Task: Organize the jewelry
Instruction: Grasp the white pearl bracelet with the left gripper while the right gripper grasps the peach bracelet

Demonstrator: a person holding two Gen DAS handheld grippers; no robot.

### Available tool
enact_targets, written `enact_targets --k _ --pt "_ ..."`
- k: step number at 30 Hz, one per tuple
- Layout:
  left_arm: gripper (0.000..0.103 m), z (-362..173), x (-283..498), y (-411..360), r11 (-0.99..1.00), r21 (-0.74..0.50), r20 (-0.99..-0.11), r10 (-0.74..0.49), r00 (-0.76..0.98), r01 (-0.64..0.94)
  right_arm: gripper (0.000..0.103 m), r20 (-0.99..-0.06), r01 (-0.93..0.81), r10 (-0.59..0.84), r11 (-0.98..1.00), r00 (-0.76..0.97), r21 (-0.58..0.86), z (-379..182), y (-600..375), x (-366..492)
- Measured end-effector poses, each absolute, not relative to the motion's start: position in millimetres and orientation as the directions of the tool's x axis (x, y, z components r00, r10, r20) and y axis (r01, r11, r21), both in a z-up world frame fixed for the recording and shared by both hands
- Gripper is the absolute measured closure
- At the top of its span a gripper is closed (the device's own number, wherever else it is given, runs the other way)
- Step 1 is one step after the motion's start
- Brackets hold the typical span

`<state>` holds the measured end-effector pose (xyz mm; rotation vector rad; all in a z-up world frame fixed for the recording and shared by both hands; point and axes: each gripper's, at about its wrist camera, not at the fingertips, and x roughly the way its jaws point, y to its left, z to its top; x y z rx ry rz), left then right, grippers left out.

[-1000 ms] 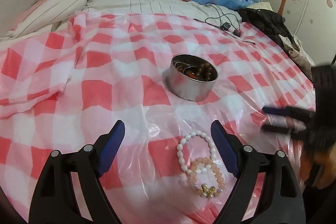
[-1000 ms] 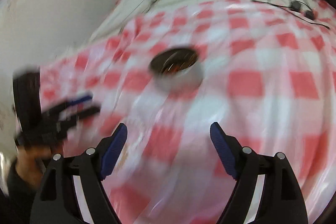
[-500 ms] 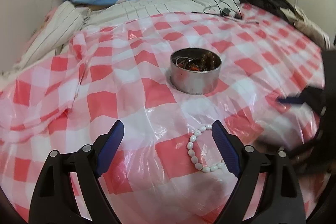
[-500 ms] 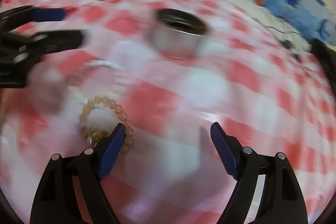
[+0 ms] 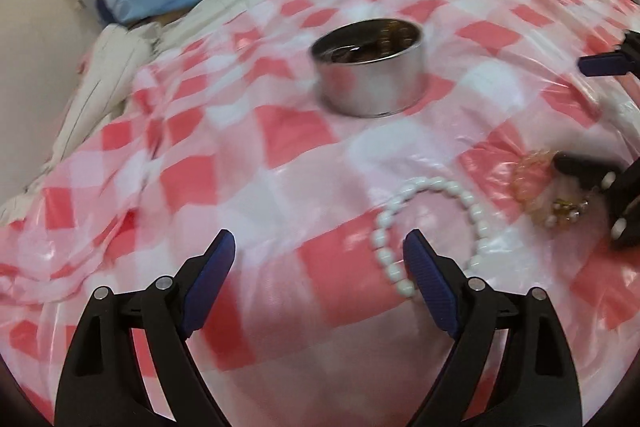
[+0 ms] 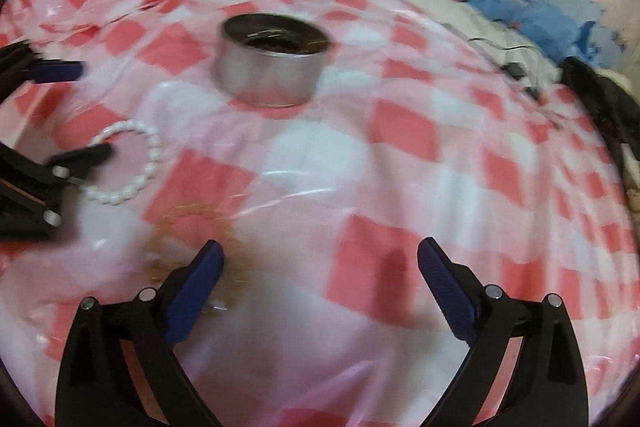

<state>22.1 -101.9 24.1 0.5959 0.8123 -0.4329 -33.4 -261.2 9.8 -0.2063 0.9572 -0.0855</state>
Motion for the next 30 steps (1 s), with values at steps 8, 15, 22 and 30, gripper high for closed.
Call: enact_targets --k 8,15,22,30 --pt "0.025 26.7 10.3 -113.6 0.705 0.259 -0.778 -0.253 0.575 0.660 0.010 -0.829 -0.084 0.080 0.996 0.553 0.040 7.0 -262.5 -31.2" --pt "0.025 31.7 25.5 -90.6 0.762 0.324 -0.760 -0.143 0.634 0.561 0.010 -0.823 -0.041 0.023 0.999 0.568 -0.001 10.7 -267.4 -31.2" --pt "0.041 23.9 15.4 -110.0 0.696 0.227 -0.798 -0.268 0.539 0.681 0.010 -0.833 -0.100 0.124 0.992 0.540 0.083 6.3 -258.7 -30.9" --pt "0.058 18.5 28.0 -97.8 0.762 0.125 -0.827 -0.273 0.491 0.635 0.010 -0.836 -0.096 0.125 0.992 0.535 0.087 4.2 -260.0 -30.2"
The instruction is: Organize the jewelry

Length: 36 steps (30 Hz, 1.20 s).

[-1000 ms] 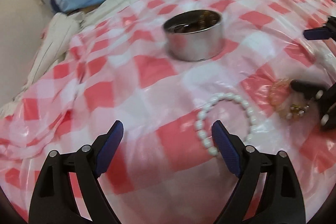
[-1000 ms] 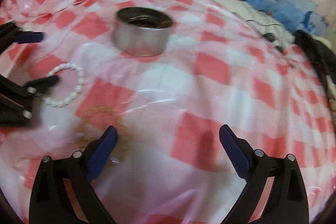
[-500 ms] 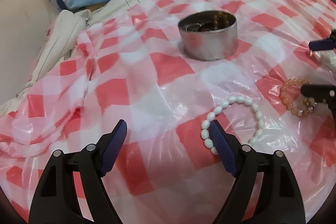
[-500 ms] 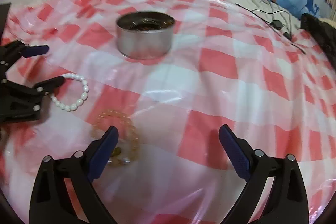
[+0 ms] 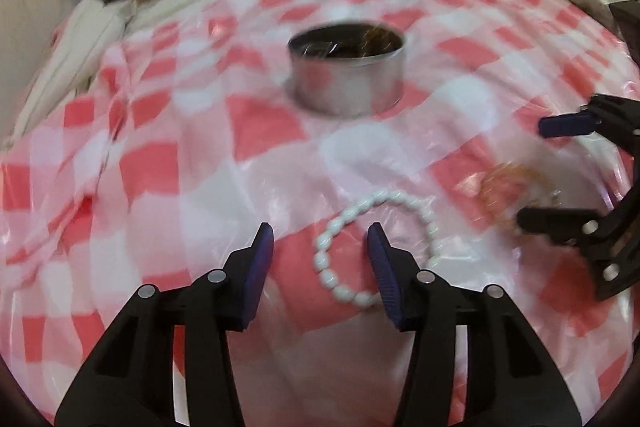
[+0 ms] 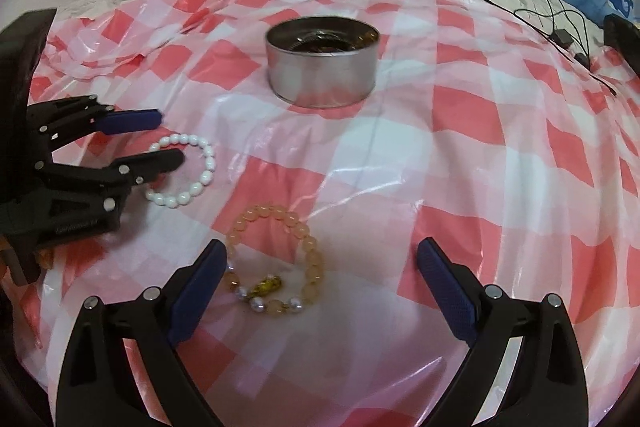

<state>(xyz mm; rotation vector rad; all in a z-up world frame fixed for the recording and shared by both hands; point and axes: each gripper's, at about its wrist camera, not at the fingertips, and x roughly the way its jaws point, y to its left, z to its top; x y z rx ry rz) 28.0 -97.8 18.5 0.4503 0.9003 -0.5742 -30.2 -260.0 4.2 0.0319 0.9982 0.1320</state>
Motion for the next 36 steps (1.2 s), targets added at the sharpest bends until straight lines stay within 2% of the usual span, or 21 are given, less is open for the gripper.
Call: enact_targets --k 1,2,3,9,14,15,16,17,18,19,22,26,28,31,33,35,36 --pt "0.064 19.7 28.6 -96.5 0.765 0.110 -0.832 -0.278 0.480 0.634 0.011 -0.837 -0.096 0.128 0.991 0.532 0.091 3.2 -260.6 -29.4" --pt "0.087 21.5 28.3 -95.4 0.763 0.093 -0.836 -0.288 0.466 0.639 0.011 -0.837 -0.099 0.133 0.991 0.531 0.095 2.9 -260.2 -29.2" --pt "0.096 22.4 27.4 -94.7 0.761 0.095 -0.837 -0.288 0.466 0.641 0.011 -0.836 -0.109 0.143 0.989 0.530 0.100 3.2 -259.1 -29.5" --pt "0.096 28.3 23.8 -90.8 0.744 0.039 -0.838 -0.340 0.428 0.667 0.012 -0.825 -0.142 0.193 0.980 0.532 0.137 5.4 -255.2 -31.2" --pt "0.091 18.6 23.6 -98.9 0.735 0.070 -0.855 -0.303 0.420 0.675 0.017 -0.828 -0.115 0.197 0.980 0.525 0.161 1.4 -262.5 -27.1" --pt "0.092 18.5 23.6 -98.8 0.735 0.070 -0.856 -0.303 0.419 0.675 0.023 -0.830 -0.121 0.193 0.981 0.523 0.152 0.1 -260.2 -26.6" --pt "0.092 19.2 23.6 -98.5 0.735 0.066 -0.856 -0.306 0.417 0.675 0.036 -0.832 -0.133 0.189 0.981 0.521 0.139 -0.5 -256.9 -26.5" --pt "0.096 20.4 22.9 -98.0 0.732 0.062 -0.856 -0.310 0.413 0.678 0.044 -0.833 -0.140 0.179 0.982 0.524 0.124 0.0 -254.7 -27.0" --pt "0.096 21.0 22.7 -98.0 0.729 0.057 -0.856 -0.317 0.409 0.682 0.058 -0.832 -0.142 0.172 0.983 0.528 0.113 1.4 -254.3 -27.8" --pt "0.096 21.5 21.7 -98.1 0.728 0.058 -0.855 -0.317 0.411 0.683 0.077 -0.830 -0.144 0.180 0.982 0.529 0.121 2.4 -256.0 -28.7" --pt "0.096 20.9 22.2 -99.0 0.727 0.067 -0.854 -0.312 0.417 0.683 0.091 -0.816 -0.140 0.209 0.977 0.538 0.158 6.9 -262.2 -30.7" --pt "0.096 20.7 23.7 -98.9 0.731 0.075 -0.853 -0.305 0.424 0.678 0.090 -0.809 -0.148 0.216 0.976 0.546 0.161 10.4 -260.2 -30.9" --pt "0.095 20.3 23.6 -100.0 0.730 0.086 -0.853 -0.298 0.429 0.678 0.076 -0.818 -0.144 0.209 0.977 0.535 0.155 6.2 -259.9 -28.6" --pt "0.089 18.6 23.7 -101.4 0.730 0.106 -0.851 -0.285 0.441 0.676 0.073 -0.835 -0.147 0.167 0.984 0.524 0.105 -1.1 -254.1 -26.7" --pt "0.084 17.5 24.2 -101.7 0.732 0.117 -0.850 -0.276 0.449 0.671 0.074 -0.838 -0.156 0.145 0.985 0.526 0.072 -2.1 -250.0 -27.4" --pt "0.085 17.8 23.9 -101.9 0.727 0.123 -0.848 -0.277 0.452 0.675 0.085 -0.836 -0.170 0.157 0.982 0.527 0.077 -0.8 -249.3 -28.7" --pt "0.097 19.1 23.1 -102.4 0.720 0.115 -0.849 -0.286 0.444 0.684 0.089 -0.830 -0.175 0.167 0.981 0.532 0.085 1.2 -249.4 -29.7"
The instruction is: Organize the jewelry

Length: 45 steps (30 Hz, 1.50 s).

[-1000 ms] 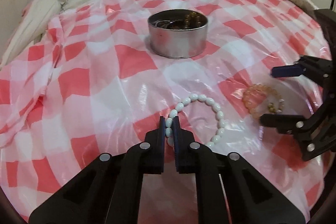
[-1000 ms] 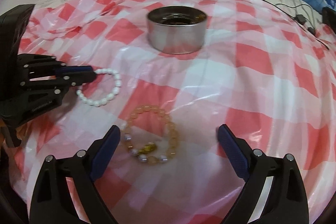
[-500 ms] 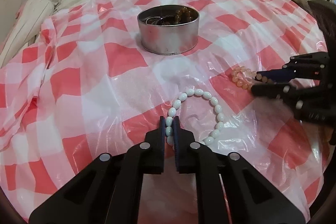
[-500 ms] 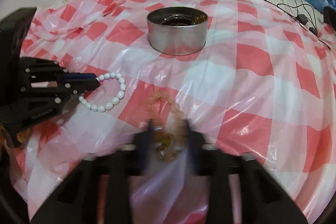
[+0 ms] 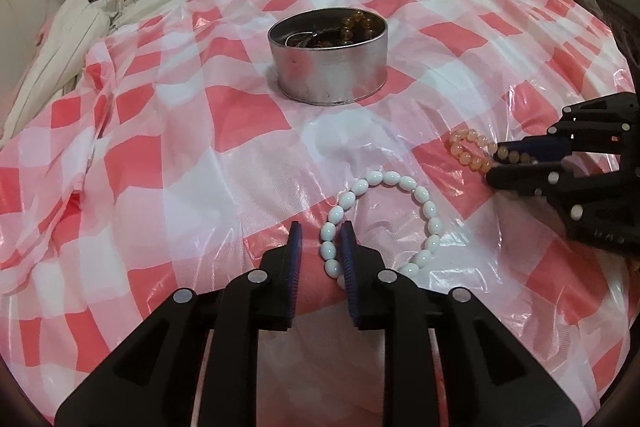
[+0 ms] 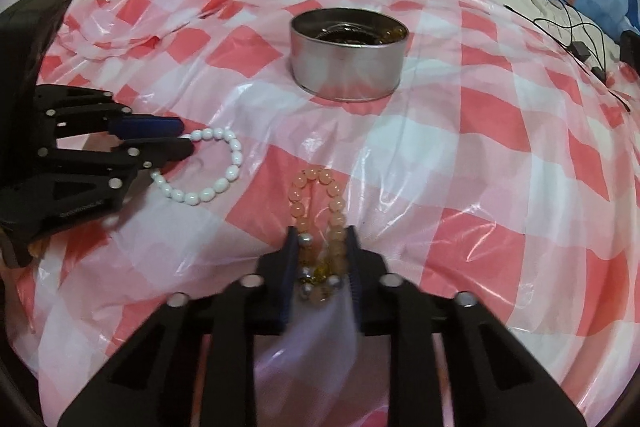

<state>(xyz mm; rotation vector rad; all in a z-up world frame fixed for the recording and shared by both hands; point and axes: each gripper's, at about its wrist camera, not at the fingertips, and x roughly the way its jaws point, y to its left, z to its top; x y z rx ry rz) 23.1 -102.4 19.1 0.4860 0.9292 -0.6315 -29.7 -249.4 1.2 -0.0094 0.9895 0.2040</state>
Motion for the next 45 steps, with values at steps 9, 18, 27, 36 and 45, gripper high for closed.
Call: enact_targets --k 9,18,27,36,45 --pt "0.096 31.2 23.6 -96.5 0.732 0.110 -0.826 -0.309 0.471 0.673 0.094 -0.773 -0.185 0.260 0.965 0.579 0.186 18.4 -256.9 -32.9" --pt "0.075 25.0 25.9 -98.5 0.738 0.134 -0.830 -0.282 0.482 0.661 0.064 -0.797 -0.159 0.205 0.978 0.568 0.138 12.8 -257.7 -29.5" --pt "0.096 26.7 16.8 -105.7 0.688 0.083 -0.843 -0.337 0.419 0.721 0.094 -0.785 -0.201 0.310 0.950 0.537 0.239 10.0 -256.4 -31.7" --pt "0.058 23.0 18.9 -106.1 0.711 0.143 -0.832 -0.291 0.473 0.688 0.056 -0.800 -0.158 0.244 0.970 0.549 0.187 10.4 -257.7 -28.8" --pt "0.065 17.8 20.1 -108.1 0.703 0.130 -0.842 -0.294 0.452 0.700 0.093 -0.794 -0.177 0.311 0.950 0.522 0.256 6.1 -263.7 -29.7"
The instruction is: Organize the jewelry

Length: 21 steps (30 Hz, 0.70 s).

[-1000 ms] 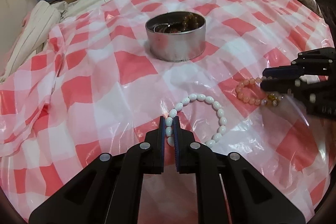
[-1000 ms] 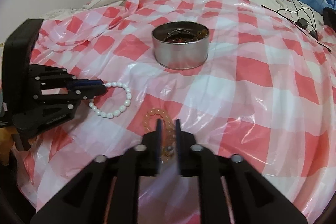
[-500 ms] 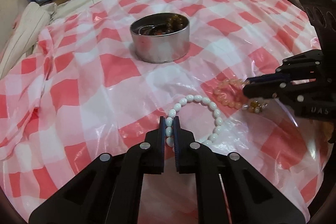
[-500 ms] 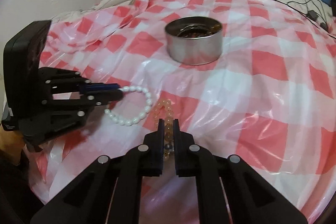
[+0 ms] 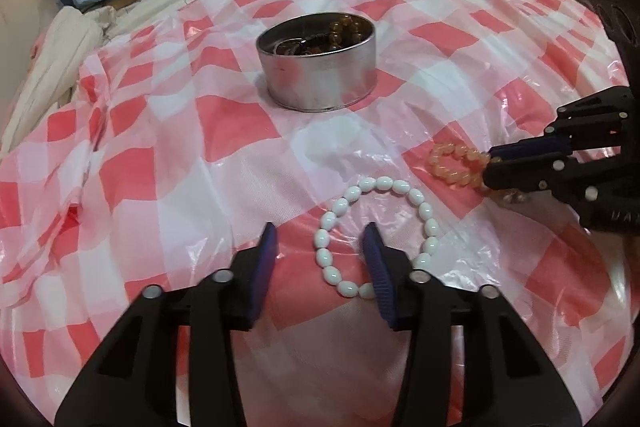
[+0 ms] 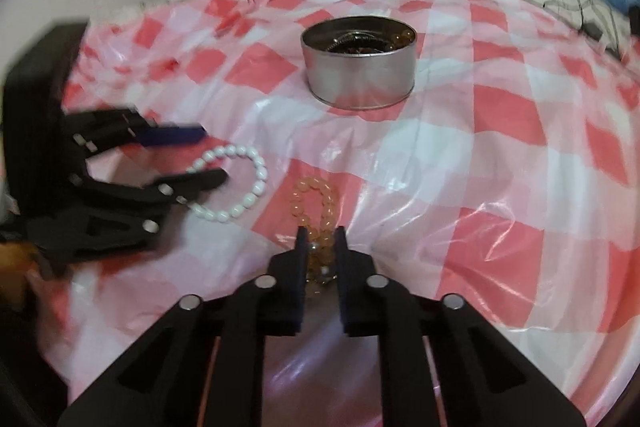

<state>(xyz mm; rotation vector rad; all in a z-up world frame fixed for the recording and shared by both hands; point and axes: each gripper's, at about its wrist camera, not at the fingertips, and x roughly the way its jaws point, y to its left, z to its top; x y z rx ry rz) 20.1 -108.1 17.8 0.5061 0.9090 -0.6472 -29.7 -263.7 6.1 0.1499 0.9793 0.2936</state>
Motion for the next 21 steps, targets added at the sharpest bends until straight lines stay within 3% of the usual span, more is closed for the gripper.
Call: enact_targets --k 3,4,6,7,8,9,10,13,17,18,19,21 --pt "0.065 17.2 20.0 -108.7 0.704 0.128 -0.842 -0.294 0.451 0.699 0.090 -0.797 -0.170 0.293 0.956 0.527 0.239 6.7 -261.7 -28.8" --pt "0.064 17.0 19.6 -109.1 0.706 0.127 -0.842 -0.295 0.452 0.697 0.076 -0.799 -0.160 0.288 0.958 0.528 0.240 5.9 -262.6 -28.0" --pt "0.064 16.2 19.9 -109.5 0.705 0.129 -0.842 -0.294 0.452 0.698 0.070 -0.806 -0.143 0.257 0.967 0.534 0.213 4.3 -262.6 -27.0" --pt "0.065 15.9 19.4 -110.1 0.704 0.130 -0.843 -0.292 0.452 0.698 0.070 -0.812 -0.145 0.246 0.969 0.530 0.198 3.0 -261.3 -26.0" --pt "0.078 16.6 19.0 -110.5 0.699 0.112 -0.847 -0.304 0.435 0.707 0.072 -0.817 -0.151 0.233 0.972 0.528 0.179 2.1 -258.8 -26.0" --pt "0.096 18.5 18.1 -111.5 0.689 0.082 -0.852 -0.326 0.409 0.720 0.085 -0.821 -0.168 0.223 0.973 0.526 0.156 2.2 -254.1 -26.7" --pt "0.096 20.6 16.5 -111.5 0.684 0.079 -0.849 -0.334 0.409 0.725 0.094 -0.819 -0.180 0.237 0.970 0.523 0.166 2.8 -253.6 -27.8" --pt "0.096 26.7 12.5 -110.5 0.672 0.066 -0.840 -0.361 0.404 0.738 0.094 -0.784 -0.194 0.334 0.942 0.523 0.272 8.2 -260.3 -29.6" --pt "0.096 22.4 17.1 -107.5 0.689 0.091 -0.849 -0.324 0.418 0.719 0.094 -0.787 -0.153 0.280 0.960 0.549 0.235 11.1 -264.4 -29.1" --pt "0.096 21.4 18.2 -107.3 0.693 0.094 -0.851 -0.317 0.419 0.715 0.086 -0.791 -0.140 0.268 0.963 0.550 0.228 10.9 -265.7 -28.3" --pt "0.096 21.5 18.8 -107.0 0.696 0.092 -0.850 -0.317 0.420 0.712 0.068 -0.793 -0.141 0.271 0.963 0.546 0.231 10.0 -265.9 -27.8" --pt "0.093 21.2 19.8 -106.7 0.700 0.090 -0.850 -0.317 0.421 0.708 0.061 -0.800 -0.153 0.251 0.968 0.546 0.199 8.3 -259.9 -27.7"
